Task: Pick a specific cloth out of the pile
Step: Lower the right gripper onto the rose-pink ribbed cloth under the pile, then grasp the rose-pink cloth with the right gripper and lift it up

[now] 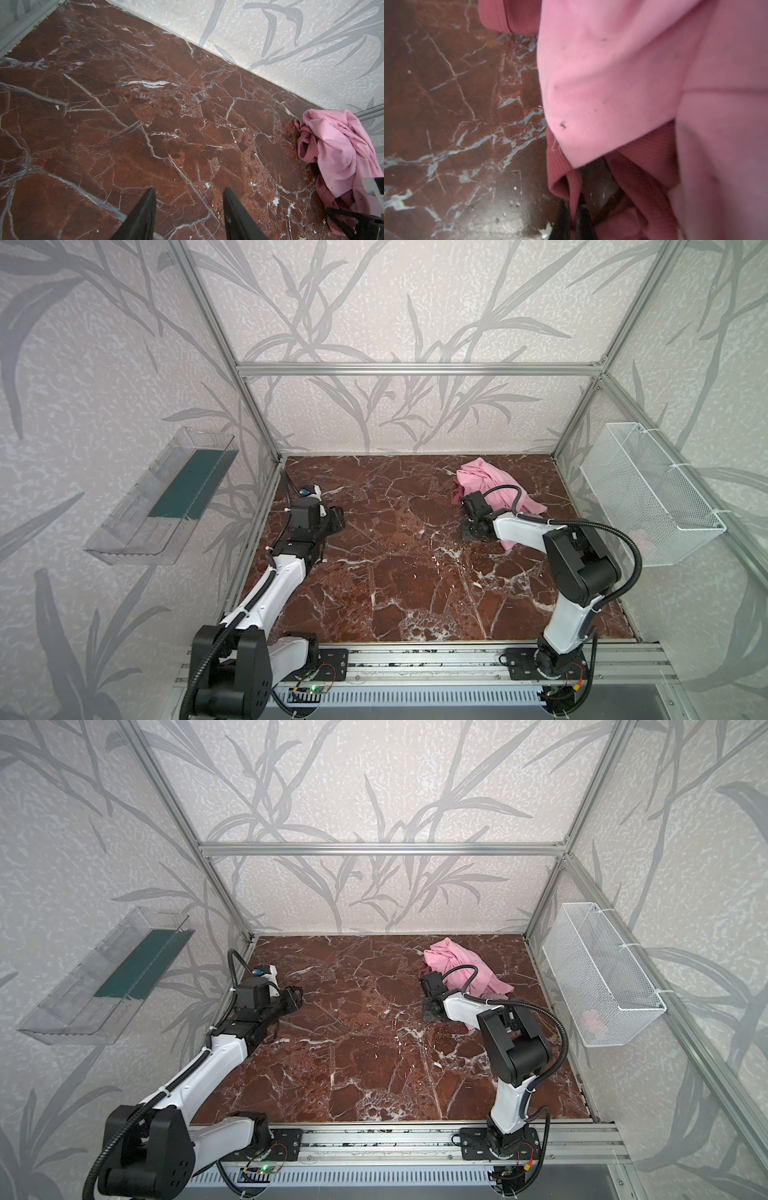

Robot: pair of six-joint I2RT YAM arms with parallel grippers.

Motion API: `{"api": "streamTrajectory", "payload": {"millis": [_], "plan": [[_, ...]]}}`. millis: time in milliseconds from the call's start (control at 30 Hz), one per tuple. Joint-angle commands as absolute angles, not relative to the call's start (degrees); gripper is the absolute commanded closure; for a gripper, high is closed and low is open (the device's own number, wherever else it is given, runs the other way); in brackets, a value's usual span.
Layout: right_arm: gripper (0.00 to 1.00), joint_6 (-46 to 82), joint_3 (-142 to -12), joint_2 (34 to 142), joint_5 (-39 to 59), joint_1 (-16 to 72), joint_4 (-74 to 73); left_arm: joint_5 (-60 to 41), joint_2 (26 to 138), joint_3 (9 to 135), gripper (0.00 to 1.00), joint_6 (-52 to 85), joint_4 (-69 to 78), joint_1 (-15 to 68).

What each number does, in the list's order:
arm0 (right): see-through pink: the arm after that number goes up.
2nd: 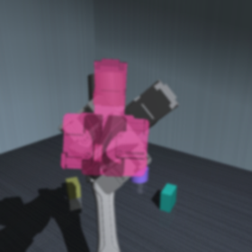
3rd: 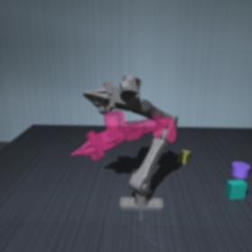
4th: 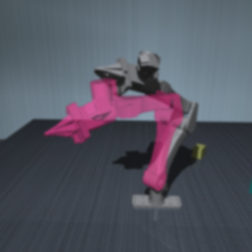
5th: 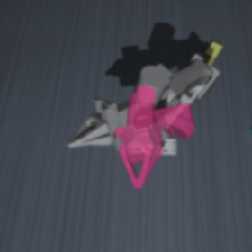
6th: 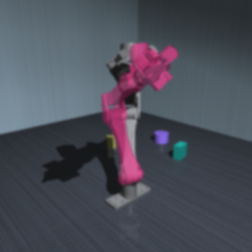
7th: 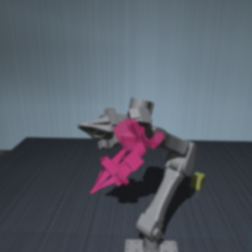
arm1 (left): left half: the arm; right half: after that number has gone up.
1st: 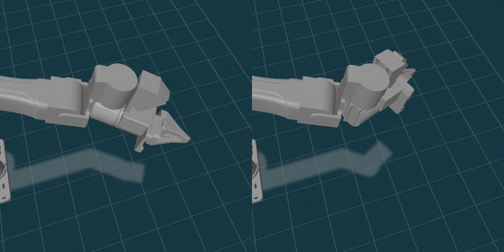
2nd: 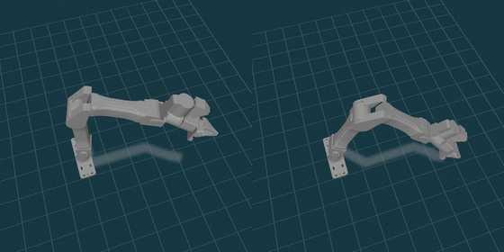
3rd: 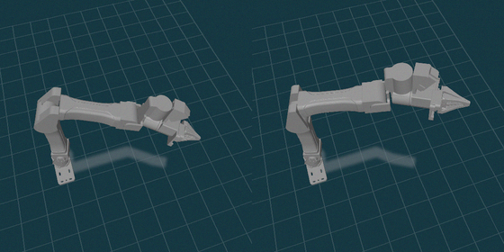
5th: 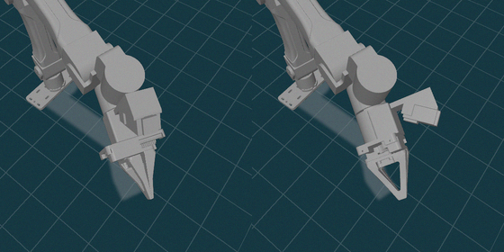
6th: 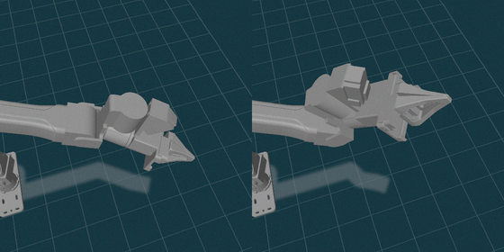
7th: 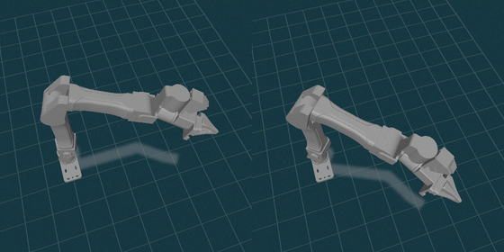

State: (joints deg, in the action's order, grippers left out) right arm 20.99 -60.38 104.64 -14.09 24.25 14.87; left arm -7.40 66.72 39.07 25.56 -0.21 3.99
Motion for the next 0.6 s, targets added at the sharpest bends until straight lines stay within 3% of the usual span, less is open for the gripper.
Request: {"api": "streamTrajectory", "payload": {"millis": [0, 267, 567], "plan": [[1.0, 19.73, -62.76, 98.32, -13.04, 23.82, 16.78, -7.53, 65.1, 40.51, 0.5, 25.97, -1.88, 4.13], [1.0, 16.55, -72.22, 81.52, -5.72, 18.71, 20.89, -10.39, 64.22, 43.31, 0.51, 27.55, -3.87, 4.14], [1.0, 14.95, -92.47, 83.32, 4.57, 10.7, 30.28, -12.19, 63.83, 46.01, 0.52, 28.15, -5.08, 4.17]]}}
